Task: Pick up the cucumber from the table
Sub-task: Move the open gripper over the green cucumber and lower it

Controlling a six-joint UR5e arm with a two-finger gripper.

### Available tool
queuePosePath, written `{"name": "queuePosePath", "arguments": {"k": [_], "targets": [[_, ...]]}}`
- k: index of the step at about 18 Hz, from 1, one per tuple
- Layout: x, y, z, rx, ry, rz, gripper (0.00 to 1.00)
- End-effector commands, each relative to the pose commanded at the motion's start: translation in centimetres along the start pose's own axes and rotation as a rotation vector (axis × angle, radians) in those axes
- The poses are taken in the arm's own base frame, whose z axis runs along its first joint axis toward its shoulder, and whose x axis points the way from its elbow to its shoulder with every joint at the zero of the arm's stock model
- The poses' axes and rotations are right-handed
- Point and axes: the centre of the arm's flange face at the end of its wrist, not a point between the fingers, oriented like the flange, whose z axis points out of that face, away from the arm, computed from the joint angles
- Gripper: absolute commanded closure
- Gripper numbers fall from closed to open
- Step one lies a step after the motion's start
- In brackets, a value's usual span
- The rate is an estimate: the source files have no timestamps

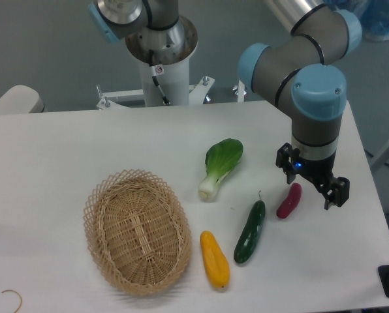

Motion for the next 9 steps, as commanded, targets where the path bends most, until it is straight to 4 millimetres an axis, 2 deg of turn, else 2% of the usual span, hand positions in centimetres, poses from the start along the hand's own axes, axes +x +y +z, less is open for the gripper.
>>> {"name": "queuePosePath", "arguments": {"k": [6,9], "targets": [[0.8,-0.6,1.1,0.002,0.01,-0.012,0.0],[1.6,-1.3,2.0,0.005,0.015,-0.096,0.0]]}}
